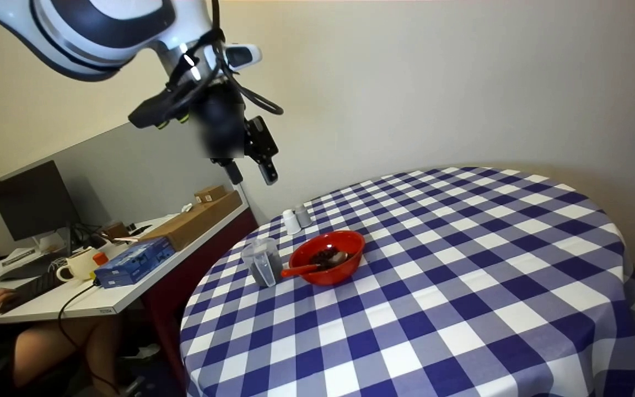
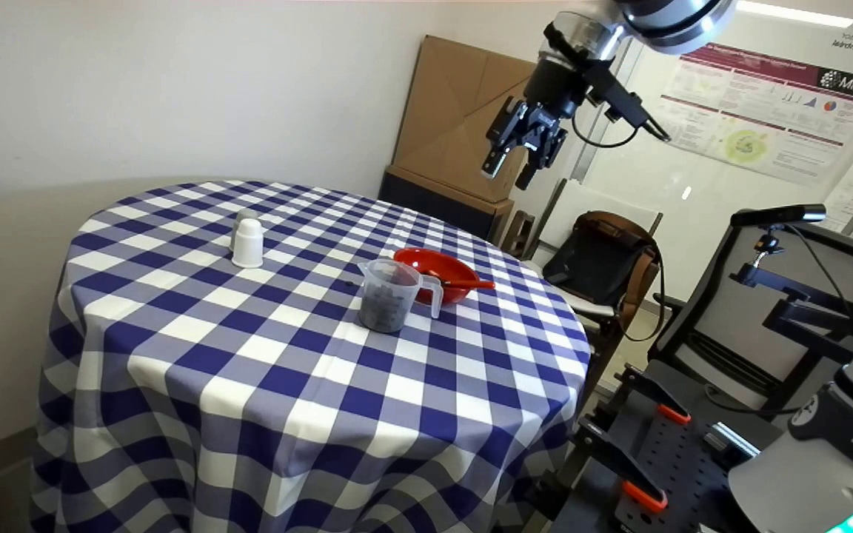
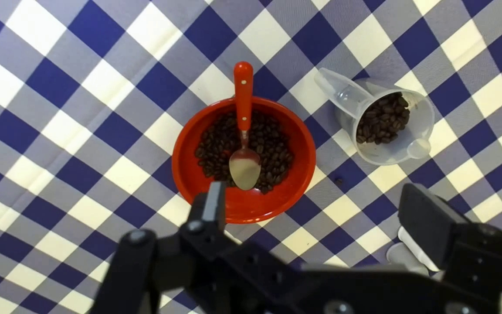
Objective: Place some of the contents in the red bowl into the clear jug using the spoon
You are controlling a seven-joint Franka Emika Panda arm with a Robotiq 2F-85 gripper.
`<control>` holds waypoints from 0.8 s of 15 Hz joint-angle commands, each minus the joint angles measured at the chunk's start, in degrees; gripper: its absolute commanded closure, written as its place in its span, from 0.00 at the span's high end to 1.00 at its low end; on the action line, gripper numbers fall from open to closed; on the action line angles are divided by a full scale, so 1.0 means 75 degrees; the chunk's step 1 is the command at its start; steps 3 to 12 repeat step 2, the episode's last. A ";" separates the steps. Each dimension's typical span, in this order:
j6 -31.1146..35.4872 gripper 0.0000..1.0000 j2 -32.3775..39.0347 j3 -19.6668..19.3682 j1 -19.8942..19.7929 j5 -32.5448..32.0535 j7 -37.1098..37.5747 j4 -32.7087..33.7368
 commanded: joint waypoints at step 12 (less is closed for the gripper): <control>-0.0059 1.00 -0.0397 -0.0054 -0.0040 0.0013 0.0001 -0.0239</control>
